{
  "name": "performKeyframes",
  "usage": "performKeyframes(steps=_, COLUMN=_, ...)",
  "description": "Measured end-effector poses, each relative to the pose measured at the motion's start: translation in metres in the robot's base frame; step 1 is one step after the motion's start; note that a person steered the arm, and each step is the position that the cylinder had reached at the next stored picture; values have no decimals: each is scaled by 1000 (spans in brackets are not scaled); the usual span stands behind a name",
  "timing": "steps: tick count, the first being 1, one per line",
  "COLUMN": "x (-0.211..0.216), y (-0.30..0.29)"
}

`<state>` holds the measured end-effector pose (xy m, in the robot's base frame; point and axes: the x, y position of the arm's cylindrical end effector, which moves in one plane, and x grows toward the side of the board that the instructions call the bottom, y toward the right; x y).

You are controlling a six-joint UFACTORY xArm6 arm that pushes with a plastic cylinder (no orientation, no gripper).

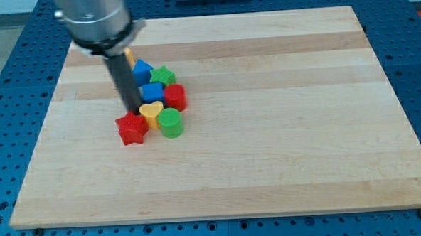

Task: Place the arm to the bottom of the red star

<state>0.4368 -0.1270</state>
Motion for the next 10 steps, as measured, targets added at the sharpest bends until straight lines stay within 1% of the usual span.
performKeyframes(steps=1, x=0, y=10)
performKeyframes(steps=2, x=0, y=-20)
performKeyframes(steps=3, x=-20, y=-64)
performKeyframes(steps=4, x=-30, y=-90)
performKeyframes(steps=5, x=-19, y=-109)
performKeyframes(steps=8, x=74, y=-99)
performKeyframes(steps=9, x=91, y=-58)
performKeyframes(steps=10, x=94, y=-24)
